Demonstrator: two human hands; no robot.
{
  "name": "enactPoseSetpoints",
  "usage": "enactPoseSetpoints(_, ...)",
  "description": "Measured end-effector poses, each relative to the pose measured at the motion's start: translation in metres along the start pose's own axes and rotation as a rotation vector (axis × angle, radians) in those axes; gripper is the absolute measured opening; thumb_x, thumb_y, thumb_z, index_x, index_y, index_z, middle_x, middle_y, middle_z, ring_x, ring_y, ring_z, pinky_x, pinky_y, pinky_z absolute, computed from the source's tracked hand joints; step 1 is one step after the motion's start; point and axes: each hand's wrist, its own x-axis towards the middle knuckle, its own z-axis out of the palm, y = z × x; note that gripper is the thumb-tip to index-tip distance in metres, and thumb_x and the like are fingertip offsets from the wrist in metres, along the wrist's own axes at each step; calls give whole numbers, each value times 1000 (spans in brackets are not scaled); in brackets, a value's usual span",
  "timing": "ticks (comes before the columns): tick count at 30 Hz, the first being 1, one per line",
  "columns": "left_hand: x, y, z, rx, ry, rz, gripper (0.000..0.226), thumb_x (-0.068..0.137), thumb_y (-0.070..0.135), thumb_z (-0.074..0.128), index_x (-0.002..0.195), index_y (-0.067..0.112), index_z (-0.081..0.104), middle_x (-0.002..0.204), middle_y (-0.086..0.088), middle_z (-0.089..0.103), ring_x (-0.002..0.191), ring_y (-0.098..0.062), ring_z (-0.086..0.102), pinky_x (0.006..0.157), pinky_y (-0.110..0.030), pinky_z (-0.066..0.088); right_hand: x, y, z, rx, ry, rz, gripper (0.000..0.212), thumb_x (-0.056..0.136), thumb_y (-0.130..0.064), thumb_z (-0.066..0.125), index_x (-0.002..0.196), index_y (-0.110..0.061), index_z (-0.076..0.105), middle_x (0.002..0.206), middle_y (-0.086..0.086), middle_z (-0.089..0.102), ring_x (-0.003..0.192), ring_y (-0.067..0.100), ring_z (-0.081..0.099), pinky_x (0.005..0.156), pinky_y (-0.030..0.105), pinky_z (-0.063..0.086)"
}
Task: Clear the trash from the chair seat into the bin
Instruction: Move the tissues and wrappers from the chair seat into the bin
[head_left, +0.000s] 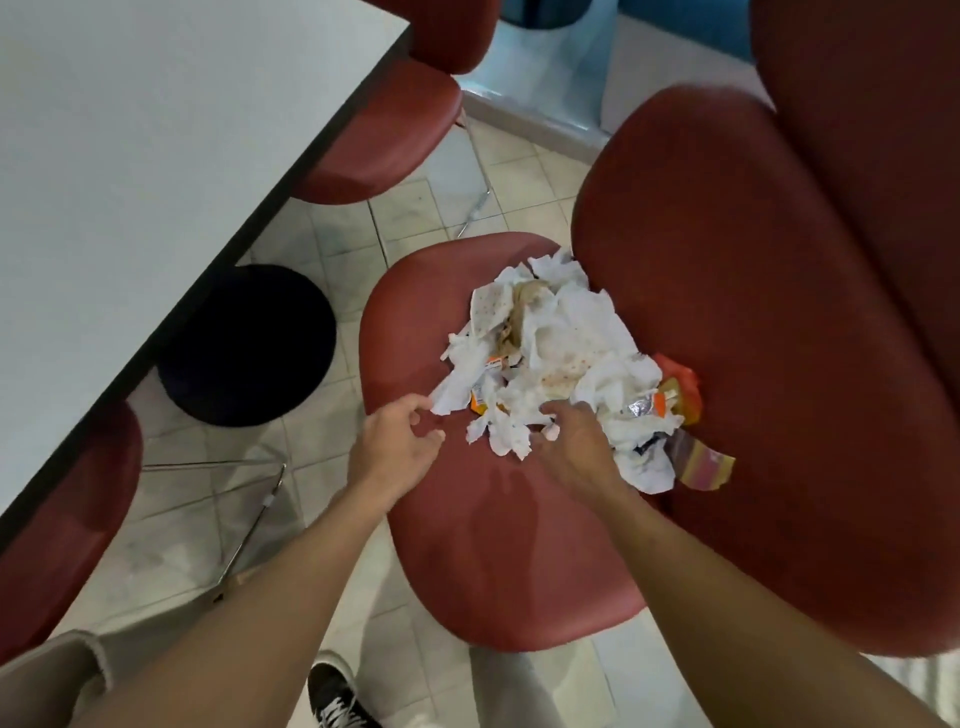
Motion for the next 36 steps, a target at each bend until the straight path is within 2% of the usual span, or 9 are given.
enactPoseSetpoints(3, 29, 42, 22, 24, -31, 70, 38, 78, 32, 72, 115, 33, 63, 104, 6, 65, 97, -17, 62, 85, -33, 51, 31, 15, -27, 6, 72, 8, 43, 89, -23, 56, 131, -21, 50, 125, 5, 42, 105, 21, 56, 83, 25, 39)
enactPoseSetpoints(6, 54, 82, 40, 62, -43, 133, 36, 80, 34, 69, 116, 33, 63, 106, 6, 65, 98, -17, 61, 84, -33, 50, 62, 26, -48, 3, 148, 8, 47, 90, -22, 57, 135, -22, 45, 130, 5, 39, 104, 24, 57, 87, 31, 46)
enactPoseSetpoints(10, 82, 117, 70, 73, -81, 200, 41, 80, 29, 69, 120, 29, 61, 116, 4, 63, 107, -19, 60, 83, -33, 47, 100, 38, -71, -40, 249, -8, 55, 90, -23, 58, 141, -24, 38, 129, 4, 38, 106, 23, 53, 81, 33, 46)
enactPoseSetpoints(18, 112, 142, 130, 206, -166, 244, 68, 82, 41, 69, 142, 36, 36, 144, -9, 31, 131, -28, 38, 96, -42, 46, 152, 48, -78, -127, 207, -21, 52, 92, -32, 59, 141, -23, 42, 124, 10, 52, 117, 30, 47, 95, 40, 42)
enactPoseSetpoints(21, 116, 141, 141, 187, -183, 248, 52, 86, 30, 68, 134, 26, 51, 137, -9, 38, 122, -27, 48, 96, -37, 45, 157, 49, -70, -146, 189, -42, 34, 92, -25, 58, 127, -23, 59, 117, 6, 62, 110, 28, 54, 84, 36, 47)
enactPoseSetpoints(25, 110, 134, 138, 115, -110, 245, 17, 90, 17, 61, 104, 16, 70, 111, -6, 63, 100, -24, 62, 81, -29, 47, 148, 47, -70, -55, 274, -19, 23, 91, -19, 57, 111, -24, 68, 106, 2, 66, 97, 24, 61, 74, 31, 46)
enactPoseSetpoints(28, 98, 134, 124, 34, -51, 216, 16, 91, 11, 58, 100, 12, 72, 105, -5, 69, 86, -15, 63, 71, -20, 43, 132, 42, -75, -25, 319, -21, 23, 92, -20, 56, 111, -23, 68, 108, 1, 65, 97, 22, 61, 78, 31, 45)
enactPoseSetpoints(31, 84, 133, 108, -1, -23, 179, 18, 92, 10, 57, 102, 11, 72, 103, -6, 69, 71, -10, 56, 64, -20, 40, 114, 36, -77, 12, 329, -36, 23, 91, -17, 55, 109, -21, 69, 109, 0, 65, 96, 20, 60, 77, 30, 44)
enactPoseSetpoints(36, 59, 120, 79, -80, 52, 179, 17, 89, 7, 58, 93, 13, 73, 96, -3, 69, 77, -15, 61, 62, -20, 41, 83, 18, -72, 58, 367, -34, 24, 90, -14, 52, 107, -17, 69, 107, 1, 65, 96, 20, 60, 79, 31, 45)
